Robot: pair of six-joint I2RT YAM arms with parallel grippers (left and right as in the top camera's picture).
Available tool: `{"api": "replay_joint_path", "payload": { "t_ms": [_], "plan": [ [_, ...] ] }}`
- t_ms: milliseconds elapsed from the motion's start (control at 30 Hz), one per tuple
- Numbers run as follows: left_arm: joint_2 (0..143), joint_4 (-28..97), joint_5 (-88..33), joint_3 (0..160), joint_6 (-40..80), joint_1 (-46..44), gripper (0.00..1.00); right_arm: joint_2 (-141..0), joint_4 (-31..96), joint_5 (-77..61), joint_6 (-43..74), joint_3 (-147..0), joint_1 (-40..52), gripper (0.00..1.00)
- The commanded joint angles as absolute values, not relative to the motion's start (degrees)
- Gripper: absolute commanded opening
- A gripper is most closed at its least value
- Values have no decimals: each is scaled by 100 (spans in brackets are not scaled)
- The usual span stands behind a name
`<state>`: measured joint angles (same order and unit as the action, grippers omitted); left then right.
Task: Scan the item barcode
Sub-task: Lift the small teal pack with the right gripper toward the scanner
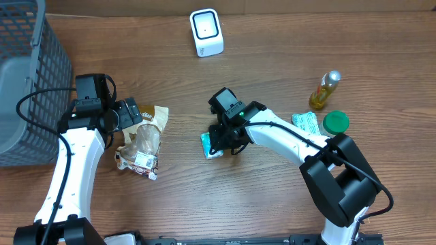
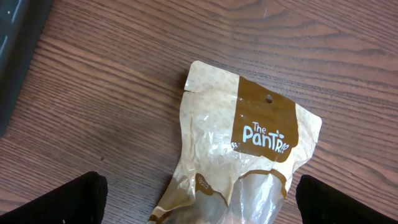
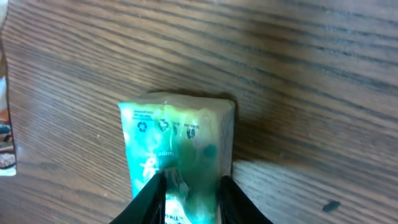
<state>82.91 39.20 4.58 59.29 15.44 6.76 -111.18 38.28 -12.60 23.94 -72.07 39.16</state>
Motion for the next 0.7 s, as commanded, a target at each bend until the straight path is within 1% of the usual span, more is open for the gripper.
{"api": "replay_joint_path", "payload": {
  "t_ms": [0, 33, 133, 233, 333, 400, 500, 667],
  "plan": [
    [8315, 3913, 489, 6042, 1498, 674, 100, -11135, 3629, -1205, 2403, -6965, 3938, 23],
    [8315, 3913, 489, 6042, 1498, 674, 99, -11135, 3535, -1208, 2403, -6895, 3938, 22],
    [8315, 3913, 489, 6042, 1498, 674, 100, -11137, 3374, -1208, 2401, -6755, 3938, 15],
    [8315, 3913, 489, 6042, 1498, 674, 99, -11135, 3334, -1205, 2394, -6753, 3938, 14],
    [8315, 3913, 489, 6042, 1498, 674, 100, -11115, 3262, -1210, 1892, -6812, 3924, 4],
    [8315, 3913, 491, 6042, 1498, 674, 99, -11034, 3426, -1205, 1542, -7011, 3924, 4],
    [8315, 3913, 491, 6042, 1498, 674, 100, -10783, 3763, -1090, 1334, -7387, 3924, 4],
    [8315, 3913, 489, 6042, 1498, 674, 100, -10468, 4510, -301, 1050, -8121, 3927, 4]
  ]
}}
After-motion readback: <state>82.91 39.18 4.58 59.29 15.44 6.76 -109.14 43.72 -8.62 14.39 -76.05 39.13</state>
